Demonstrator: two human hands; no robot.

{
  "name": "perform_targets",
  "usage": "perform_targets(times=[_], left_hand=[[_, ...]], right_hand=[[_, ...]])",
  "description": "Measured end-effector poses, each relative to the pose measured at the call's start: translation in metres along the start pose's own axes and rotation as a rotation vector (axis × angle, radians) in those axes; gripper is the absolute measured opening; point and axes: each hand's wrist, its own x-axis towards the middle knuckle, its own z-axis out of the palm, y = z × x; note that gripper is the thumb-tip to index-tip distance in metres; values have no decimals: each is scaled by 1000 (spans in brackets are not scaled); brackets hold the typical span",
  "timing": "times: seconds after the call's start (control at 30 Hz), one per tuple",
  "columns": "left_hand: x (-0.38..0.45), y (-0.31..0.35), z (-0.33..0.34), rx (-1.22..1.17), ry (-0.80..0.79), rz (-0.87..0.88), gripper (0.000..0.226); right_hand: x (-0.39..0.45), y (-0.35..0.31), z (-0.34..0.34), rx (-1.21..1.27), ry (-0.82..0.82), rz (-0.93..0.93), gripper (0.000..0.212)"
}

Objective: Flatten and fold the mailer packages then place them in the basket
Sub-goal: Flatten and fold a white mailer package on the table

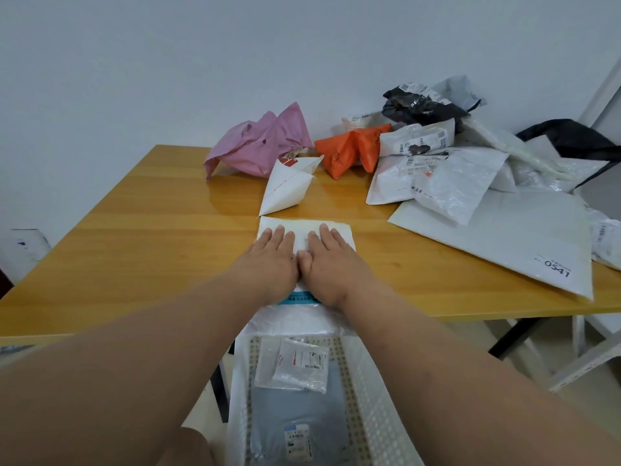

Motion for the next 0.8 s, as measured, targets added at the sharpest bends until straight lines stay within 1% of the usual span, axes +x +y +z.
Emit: perform_targets(times=[0.1, 0.37, 0.8], left_hand=[[1, 0, 7, 7, -20, -25, 58], [-1, 3, 7, 91, -14, -32, 58], [-3, 3, 11, 92, 48, -42, 57]], right_hand=[[1, 3, 6, 72, -20, 32, 59], [-2, 5, 10, 13, -13, 15, 61], [-3, 5, 13, 21, 47, 19, 60]])
